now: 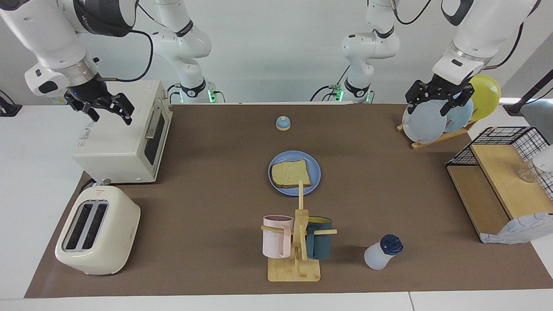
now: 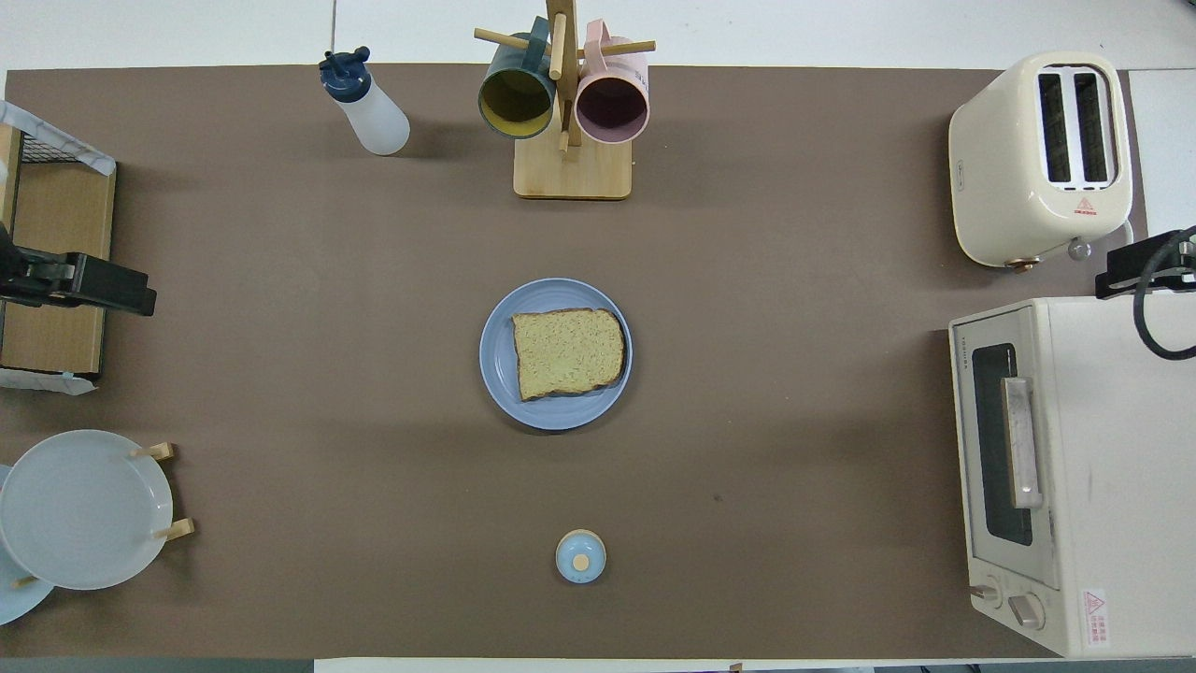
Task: Put bread on plate and add seasoning
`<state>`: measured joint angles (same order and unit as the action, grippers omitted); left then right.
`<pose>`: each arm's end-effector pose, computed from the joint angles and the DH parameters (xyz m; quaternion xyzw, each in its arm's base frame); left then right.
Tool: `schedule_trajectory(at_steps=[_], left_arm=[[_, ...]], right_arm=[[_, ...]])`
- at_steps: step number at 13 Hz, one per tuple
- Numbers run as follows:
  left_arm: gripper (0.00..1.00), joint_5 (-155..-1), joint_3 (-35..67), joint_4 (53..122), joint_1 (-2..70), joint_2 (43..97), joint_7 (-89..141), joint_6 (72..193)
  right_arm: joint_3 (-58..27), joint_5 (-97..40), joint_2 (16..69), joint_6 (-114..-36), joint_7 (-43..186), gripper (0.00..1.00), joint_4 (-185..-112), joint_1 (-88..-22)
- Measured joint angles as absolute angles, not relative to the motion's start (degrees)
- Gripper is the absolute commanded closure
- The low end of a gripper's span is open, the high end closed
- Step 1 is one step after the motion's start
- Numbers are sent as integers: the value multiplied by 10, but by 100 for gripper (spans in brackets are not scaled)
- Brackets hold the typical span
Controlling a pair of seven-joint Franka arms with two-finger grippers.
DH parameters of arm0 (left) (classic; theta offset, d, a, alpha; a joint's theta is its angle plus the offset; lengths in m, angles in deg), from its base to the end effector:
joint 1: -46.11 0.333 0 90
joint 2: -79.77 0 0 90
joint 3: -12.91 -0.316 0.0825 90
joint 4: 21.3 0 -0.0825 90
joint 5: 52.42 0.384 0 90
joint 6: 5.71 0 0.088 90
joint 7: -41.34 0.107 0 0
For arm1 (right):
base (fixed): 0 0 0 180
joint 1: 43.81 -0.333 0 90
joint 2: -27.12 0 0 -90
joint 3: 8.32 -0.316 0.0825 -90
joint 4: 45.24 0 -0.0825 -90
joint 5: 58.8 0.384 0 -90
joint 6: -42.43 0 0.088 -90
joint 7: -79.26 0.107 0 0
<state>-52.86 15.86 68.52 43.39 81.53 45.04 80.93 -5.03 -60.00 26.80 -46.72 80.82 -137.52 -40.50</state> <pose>0.5363 -0.0546 0.6377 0.9966 -0.0818 -0.0125 0.0028 0.5461 -0.0656 0.6076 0.9971 -0.0710 -0.0250 0.0092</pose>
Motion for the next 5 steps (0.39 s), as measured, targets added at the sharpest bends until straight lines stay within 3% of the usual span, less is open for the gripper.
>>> schedule_trajectory(at_steps=[5], left_arm=[[0,-529,156,685,434,815,448,809]], right_arm=[[-50,-600,268,-467,808,0,-1375,-405]])
